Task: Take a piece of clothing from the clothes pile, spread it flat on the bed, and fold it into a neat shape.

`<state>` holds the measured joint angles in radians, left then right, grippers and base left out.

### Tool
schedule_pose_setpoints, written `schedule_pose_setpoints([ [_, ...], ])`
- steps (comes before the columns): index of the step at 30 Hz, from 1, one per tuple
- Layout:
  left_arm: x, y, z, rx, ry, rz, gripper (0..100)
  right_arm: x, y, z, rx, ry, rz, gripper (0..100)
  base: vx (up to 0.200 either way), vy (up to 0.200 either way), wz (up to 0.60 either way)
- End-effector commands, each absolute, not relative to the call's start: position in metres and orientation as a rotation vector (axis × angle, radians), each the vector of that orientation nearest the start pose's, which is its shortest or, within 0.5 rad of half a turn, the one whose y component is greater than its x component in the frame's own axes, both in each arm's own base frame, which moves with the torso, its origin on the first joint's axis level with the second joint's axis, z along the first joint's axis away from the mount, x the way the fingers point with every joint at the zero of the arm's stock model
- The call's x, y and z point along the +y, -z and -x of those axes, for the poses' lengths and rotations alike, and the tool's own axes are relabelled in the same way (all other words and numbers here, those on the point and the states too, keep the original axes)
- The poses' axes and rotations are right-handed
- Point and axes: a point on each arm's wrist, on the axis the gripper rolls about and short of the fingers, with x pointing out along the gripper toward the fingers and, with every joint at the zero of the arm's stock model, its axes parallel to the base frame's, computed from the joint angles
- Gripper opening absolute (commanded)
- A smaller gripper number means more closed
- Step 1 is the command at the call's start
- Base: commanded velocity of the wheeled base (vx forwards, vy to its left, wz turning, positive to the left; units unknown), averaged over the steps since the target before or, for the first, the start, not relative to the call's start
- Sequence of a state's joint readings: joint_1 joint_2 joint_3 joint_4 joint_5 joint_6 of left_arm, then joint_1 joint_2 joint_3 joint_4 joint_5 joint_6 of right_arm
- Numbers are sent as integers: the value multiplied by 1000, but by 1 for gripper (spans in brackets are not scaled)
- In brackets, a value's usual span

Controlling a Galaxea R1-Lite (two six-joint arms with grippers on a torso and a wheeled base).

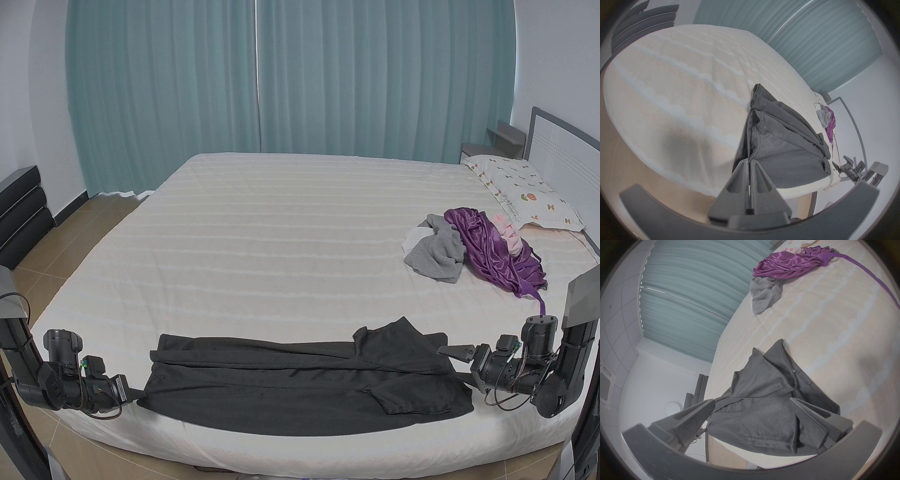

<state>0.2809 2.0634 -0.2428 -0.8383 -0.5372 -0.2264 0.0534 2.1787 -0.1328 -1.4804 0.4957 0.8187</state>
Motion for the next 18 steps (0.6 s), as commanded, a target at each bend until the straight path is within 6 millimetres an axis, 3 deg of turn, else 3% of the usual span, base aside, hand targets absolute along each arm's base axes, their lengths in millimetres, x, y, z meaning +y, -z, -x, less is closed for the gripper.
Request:
schedule_pose_setpoints([
  [1,49,6,-213,947,146,576,0,23,-2,-242,753,-272,-904,100,0,0,0],
  [14,48,8,-203,972,140,579,0,24,-2,-240,760,-274,-902,100,0,0,0],
  [15,48,8,-203,972,139,581,100,24,-1,-240,762,-274,-902,100,0,0,0],
  [18,48,6,-204,963,138,584,100,24,-2,-240,760,-276,-901,100,0,0,0],
])
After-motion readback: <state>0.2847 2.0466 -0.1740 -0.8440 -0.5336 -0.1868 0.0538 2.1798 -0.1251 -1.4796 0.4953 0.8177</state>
